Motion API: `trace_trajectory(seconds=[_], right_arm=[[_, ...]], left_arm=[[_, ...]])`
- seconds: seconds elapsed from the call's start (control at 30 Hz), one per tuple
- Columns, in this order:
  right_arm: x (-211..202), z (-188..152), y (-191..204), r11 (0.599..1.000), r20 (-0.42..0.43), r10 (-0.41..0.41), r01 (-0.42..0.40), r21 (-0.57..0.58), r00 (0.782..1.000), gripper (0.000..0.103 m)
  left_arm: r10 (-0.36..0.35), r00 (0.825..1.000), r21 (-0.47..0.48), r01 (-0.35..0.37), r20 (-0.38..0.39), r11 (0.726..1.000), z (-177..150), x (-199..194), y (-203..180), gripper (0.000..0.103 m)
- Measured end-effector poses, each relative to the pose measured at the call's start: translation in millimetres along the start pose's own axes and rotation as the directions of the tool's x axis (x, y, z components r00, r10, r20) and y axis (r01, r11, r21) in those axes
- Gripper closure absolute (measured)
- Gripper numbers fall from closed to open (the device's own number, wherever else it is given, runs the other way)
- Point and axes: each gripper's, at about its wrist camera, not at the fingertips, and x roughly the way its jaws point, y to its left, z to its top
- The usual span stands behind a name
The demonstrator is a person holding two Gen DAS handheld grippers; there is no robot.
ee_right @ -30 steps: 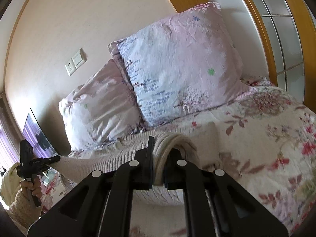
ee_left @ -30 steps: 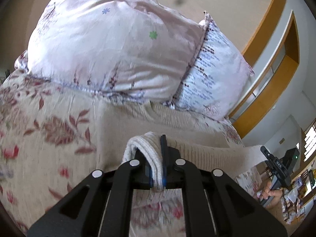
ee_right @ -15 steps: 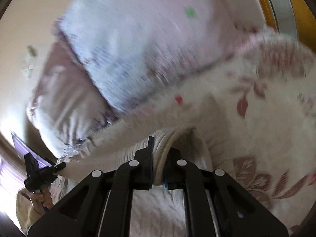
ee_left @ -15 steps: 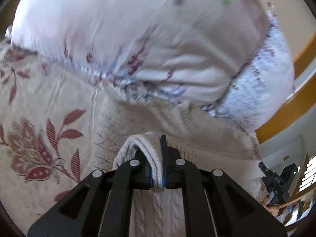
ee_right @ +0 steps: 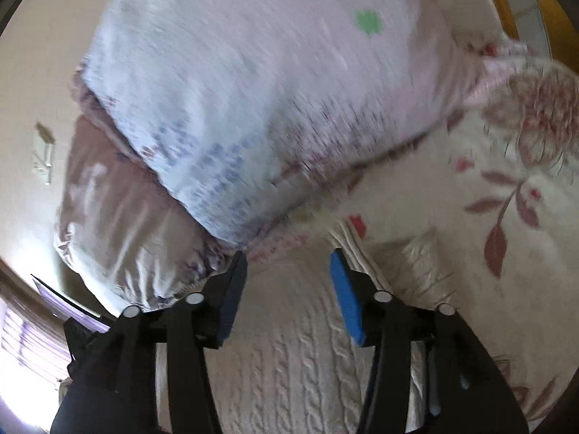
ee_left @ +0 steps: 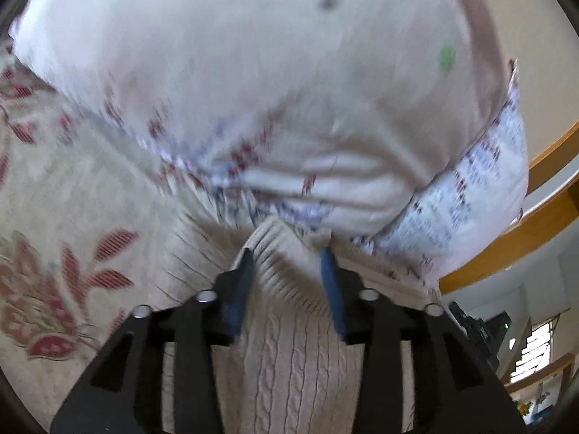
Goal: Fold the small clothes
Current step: 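Lower the folded side onto the sweater and open both grippers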
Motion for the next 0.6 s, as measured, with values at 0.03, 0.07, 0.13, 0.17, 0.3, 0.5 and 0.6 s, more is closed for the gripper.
trace_trajectory(seconds=[0.03,0.07,0.13,0.17,0.3,0.5,0.6], right_arm=[[-7,-1,2,1.0,0.016,-0.004,0.005,-0.017,1.0,0.05],[-18,-4,5,0.999,0.032,-0.023,0.024,-0.045,0.999,0.05],[-35,-11,7,0.993,0.052,-0.061,0.066,-0.099,0.997,0.05],[-41,-14,7,0.989,0.052,-0.076,0.082,-0.119,0.996,0.05],[-59,-32,-1,0.977,0.019,-0.126,0.128,-0.168,0.992,0.055],[-62,-56,-17,0.968,-0.048,-0.184,0.172,-0.184,0.982,0.061],[-58,-62,-19,0.958,-0.056,-0.216,0.201,-0.205,0.975,0.061]], left_arm=[[0.007,1.0,0.012,-0.008,0.014,1.0,0,-10,0,0.062],[0.011,1.0,0.018,-0.011,0.017,1.0,0,-15,1,0.062],[0.035,0.999,0.043,-0.036,0.02,0.998,-5,-27,2,0.062],[0.05,0.999,0.058,-0.051,0.017,0.997,-8,-32,3,0.062],[0.076,0.997,0.109,-0.073,-0.026,0.991,-29,-42,8,0.062],[0.106,0.989,0.153,-0.089,-0.105,0.984,-61,-41,18,0.062],[0.118,0.985,0.171,-0.096,-0.125,0.981,-70,-38,20,0.063]])
